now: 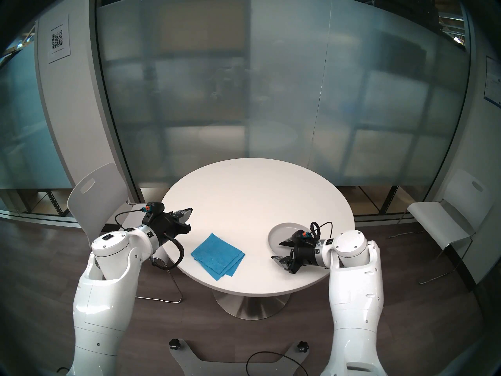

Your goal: Fold the napkin in half twice and place it beside the plate

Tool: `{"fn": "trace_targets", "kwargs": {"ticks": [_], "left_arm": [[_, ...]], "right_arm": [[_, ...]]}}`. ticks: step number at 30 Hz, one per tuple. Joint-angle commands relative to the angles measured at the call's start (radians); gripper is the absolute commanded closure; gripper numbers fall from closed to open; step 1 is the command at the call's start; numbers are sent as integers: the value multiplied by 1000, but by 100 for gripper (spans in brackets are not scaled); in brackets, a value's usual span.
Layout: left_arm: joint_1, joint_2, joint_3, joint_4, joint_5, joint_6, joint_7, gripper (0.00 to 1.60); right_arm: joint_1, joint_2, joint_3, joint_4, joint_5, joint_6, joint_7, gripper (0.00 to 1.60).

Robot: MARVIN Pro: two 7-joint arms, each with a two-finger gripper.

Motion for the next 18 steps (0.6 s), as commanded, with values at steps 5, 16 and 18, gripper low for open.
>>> {"fn": "trace_targets", "kwargs": {"ticks": [5,16,18], "left_arm": [[7,-2,-5,-26,-2,-10,-1,160],[15,-3,-6,-41,-2,-5,-1,160],[16,-2,-6,-42,-2,-4,-1,160]], "right_arm": [[26,-2,-5,33,-12,-26,-37,35],[22,-1,-11,43,-23,-45,-50,46],[24,-1,-12,44,-24,-47,-52,47]]}}
